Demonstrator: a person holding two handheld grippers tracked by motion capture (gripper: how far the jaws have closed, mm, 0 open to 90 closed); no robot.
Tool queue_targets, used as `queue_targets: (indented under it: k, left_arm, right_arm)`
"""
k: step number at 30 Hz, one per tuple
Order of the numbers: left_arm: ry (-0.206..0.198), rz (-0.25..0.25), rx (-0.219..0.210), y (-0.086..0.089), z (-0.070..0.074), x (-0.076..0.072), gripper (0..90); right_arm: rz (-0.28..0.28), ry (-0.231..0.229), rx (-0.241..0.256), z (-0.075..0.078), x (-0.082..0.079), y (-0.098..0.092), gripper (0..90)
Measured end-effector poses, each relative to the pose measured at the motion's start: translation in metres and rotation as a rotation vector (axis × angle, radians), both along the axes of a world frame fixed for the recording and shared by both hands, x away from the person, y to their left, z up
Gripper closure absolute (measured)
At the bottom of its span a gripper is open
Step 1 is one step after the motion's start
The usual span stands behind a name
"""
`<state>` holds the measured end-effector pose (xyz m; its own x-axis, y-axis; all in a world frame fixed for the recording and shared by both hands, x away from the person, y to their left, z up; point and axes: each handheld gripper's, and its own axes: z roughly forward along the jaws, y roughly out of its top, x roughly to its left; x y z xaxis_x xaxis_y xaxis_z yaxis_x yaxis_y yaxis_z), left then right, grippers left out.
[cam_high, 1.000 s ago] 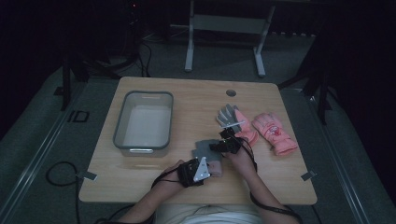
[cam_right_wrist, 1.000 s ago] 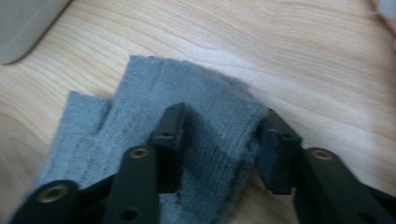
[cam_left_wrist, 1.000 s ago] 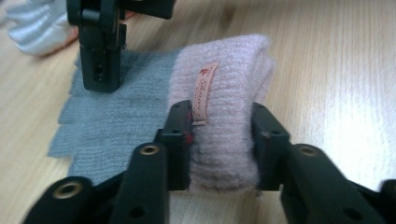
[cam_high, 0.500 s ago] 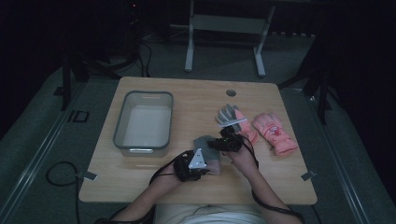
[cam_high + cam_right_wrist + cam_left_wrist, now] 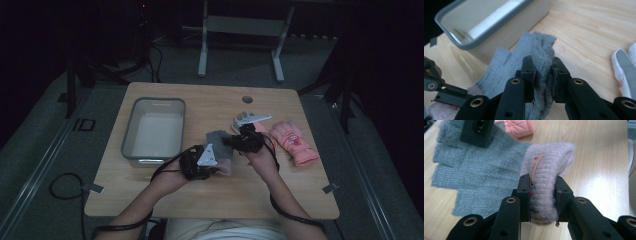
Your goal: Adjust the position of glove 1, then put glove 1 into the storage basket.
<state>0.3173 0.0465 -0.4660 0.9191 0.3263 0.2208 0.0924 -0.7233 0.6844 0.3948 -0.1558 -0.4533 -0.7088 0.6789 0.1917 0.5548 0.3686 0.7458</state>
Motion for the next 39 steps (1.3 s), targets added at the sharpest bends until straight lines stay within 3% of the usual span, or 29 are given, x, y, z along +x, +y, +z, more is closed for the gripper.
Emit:
queue_targets:
  k: [5,15,31,39]
  left_arm:
    - [-0.023,-0.009,0.028,0.007,0.011,0.001,71.2]
    - [-0.018,0.017,0.033,0.026,0.032,0.006,71.2]
    - [-0.04,0.071,0.077,0.062,0.056,0.013,71.5]
    - [-0.041,0.109,0.107,0.092,0.062,0.016,71.5]
  right_arm:
    - [0.011,-0.015,0.013,0.01,0.002,0.006,75.9]
    - [0.03,-0.029,0.018,0.027,0.009,0.024,75.9]
    - [0.078,-0.037,0.023,0.051,0.027,0.073,75.9]
    - [0.111,-0.039,0.028,0.058,0.035,0.108,75.9]
